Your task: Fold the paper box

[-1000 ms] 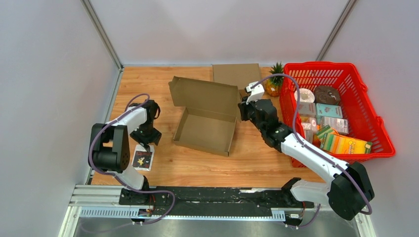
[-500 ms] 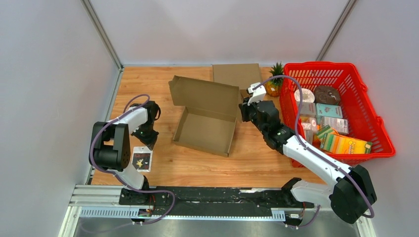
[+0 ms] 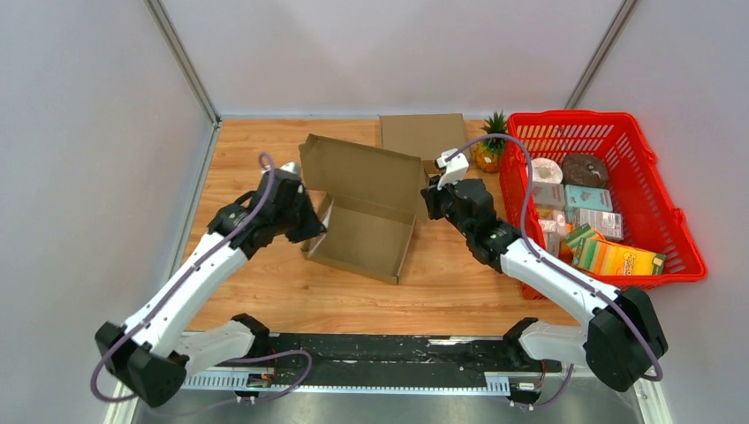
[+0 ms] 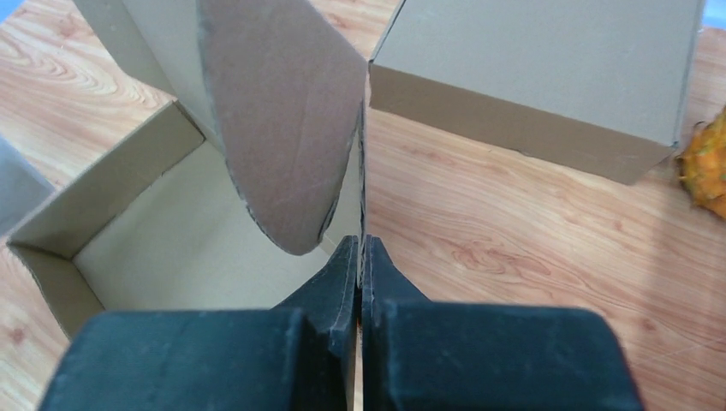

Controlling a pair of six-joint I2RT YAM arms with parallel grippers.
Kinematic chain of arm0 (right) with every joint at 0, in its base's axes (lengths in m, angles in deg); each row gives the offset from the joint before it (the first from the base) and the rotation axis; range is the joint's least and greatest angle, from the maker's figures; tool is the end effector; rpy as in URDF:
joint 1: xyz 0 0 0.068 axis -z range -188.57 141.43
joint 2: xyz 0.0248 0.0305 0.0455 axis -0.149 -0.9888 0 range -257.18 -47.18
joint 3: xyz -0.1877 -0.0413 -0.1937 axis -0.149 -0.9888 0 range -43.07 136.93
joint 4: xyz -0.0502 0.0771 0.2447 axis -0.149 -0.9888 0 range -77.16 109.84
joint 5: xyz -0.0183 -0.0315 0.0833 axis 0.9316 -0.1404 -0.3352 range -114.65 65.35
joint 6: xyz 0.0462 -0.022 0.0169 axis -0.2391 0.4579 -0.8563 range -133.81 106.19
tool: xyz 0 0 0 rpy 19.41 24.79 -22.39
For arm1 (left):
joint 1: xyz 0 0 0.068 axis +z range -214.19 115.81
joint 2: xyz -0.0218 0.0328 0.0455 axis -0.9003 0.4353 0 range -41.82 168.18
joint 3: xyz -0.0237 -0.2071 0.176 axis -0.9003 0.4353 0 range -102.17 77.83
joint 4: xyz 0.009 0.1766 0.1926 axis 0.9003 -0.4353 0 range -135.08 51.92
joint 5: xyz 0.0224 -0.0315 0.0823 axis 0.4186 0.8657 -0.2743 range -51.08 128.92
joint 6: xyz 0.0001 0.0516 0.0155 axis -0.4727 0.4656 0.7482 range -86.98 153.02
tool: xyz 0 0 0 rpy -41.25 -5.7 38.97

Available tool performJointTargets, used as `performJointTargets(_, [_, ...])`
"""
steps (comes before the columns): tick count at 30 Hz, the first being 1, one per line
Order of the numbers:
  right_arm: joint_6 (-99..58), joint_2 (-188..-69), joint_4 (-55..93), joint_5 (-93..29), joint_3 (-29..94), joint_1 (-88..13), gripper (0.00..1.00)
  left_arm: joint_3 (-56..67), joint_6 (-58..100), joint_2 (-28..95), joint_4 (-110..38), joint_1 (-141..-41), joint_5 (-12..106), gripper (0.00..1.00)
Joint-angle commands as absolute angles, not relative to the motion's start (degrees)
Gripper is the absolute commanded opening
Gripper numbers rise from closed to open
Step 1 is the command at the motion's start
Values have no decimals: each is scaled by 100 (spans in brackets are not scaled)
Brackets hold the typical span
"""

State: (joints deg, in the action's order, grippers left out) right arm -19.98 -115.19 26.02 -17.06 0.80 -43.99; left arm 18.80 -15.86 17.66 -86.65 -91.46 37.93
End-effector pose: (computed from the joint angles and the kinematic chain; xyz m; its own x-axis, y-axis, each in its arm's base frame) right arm 0.2254 0.1544 0.2794 -0.3005 -0.0829 -0.9502 -0.4422 0.8948 0.0618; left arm 0.1810 -0.0926 0.3162 -0.7788 -0.4461 -0.4409 -0.2112 0.8484 -0.4854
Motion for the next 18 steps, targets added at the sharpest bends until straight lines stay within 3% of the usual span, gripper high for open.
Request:
performJointTargets(1, [-2075,-11591,2934,-2008,307,-4381,0,938,-864,2969,-8334,-9933,4244,0])
performJointTargets(6, [-2145,-11521,2775,-1982,403,-4390,0,-258,-548,4552,-8124,-10041,4305,0])
performJointTargets(10, [-2093,-11573,2714,-1982,465,-4373,0,-348,-188,4485,-8177,-10032,3326,68])
performJointTargets(11, [-2075,-11600,2714,-1982,482,-4364,0,1,-74,4040,-7889,-9980,3121,73])
performJointTargets(14, [-1970,-11776,2644,-2052,597,-4364,0,548,287,3292,-7728,-9436,3249,73])
performJointTargets(16, [-1917,-11916,2608,-2113,667,-4346,0,846,612,2956,-7501,-8584,3530,61])
performJointTargets(18, [-1856,-11987,2591,-2184,702,-4337,0,1338,962,2446,-7185,-7856,3497,60])
